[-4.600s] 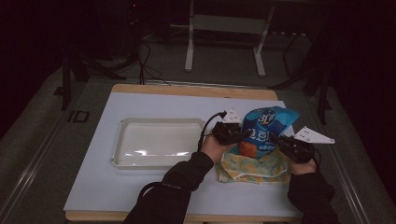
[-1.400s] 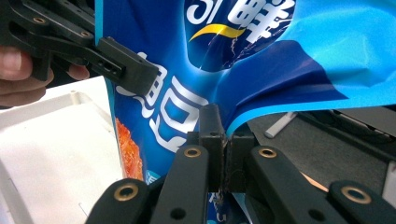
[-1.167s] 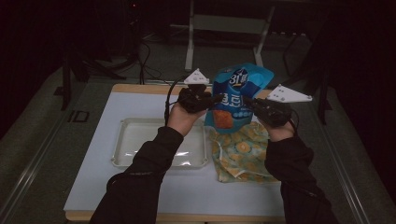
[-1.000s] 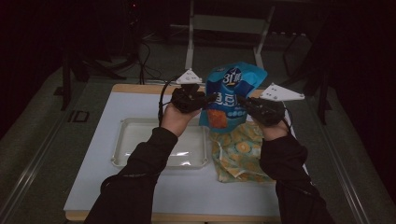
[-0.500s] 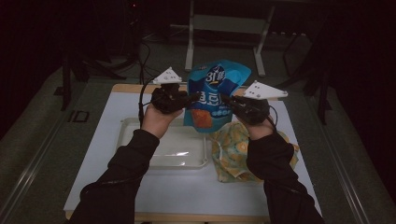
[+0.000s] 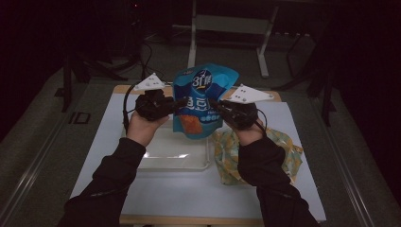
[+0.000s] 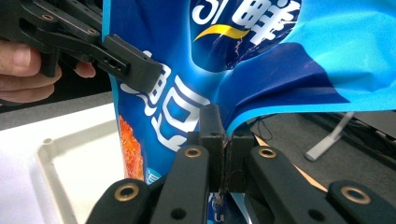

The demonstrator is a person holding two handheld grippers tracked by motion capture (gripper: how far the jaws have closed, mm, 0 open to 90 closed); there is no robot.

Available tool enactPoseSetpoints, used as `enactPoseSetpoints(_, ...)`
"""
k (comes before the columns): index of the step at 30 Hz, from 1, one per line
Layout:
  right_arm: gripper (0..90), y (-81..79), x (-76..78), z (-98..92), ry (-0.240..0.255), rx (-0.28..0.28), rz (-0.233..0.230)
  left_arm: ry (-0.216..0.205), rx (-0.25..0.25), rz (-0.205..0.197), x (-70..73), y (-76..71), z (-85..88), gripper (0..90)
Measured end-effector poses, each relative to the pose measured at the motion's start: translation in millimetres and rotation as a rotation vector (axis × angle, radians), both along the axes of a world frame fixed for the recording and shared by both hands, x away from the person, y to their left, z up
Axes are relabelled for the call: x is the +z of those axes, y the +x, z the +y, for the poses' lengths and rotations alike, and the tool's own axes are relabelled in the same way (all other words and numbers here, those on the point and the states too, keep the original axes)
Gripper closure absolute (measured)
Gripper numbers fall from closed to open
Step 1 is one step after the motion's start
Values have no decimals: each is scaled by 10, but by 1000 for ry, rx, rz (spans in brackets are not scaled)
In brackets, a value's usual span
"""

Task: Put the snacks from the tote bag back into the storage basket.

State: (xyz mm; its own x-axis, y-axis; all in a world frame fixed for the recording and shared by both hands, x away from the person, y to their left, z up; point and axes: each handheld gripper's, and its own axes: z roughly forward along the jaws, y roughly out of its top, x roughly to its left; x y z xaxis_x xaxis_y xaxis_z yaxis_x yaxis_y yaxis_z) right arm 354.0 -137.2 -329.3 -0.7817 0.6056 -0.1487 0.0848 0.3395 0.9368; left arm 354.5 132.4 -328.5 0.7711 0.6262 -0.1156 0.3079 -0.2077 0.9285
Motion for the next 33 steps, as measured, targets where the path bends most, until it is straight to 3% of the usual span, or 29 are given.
enactPoseSetpoints(18,887,-227,-45,369,2,40,8,19,17,-3,-29,-295,371,885)
enactPoseSetpoints(33,887,-289,-306,469,-22,36,38,17,8,30,-326,-314,440,885)
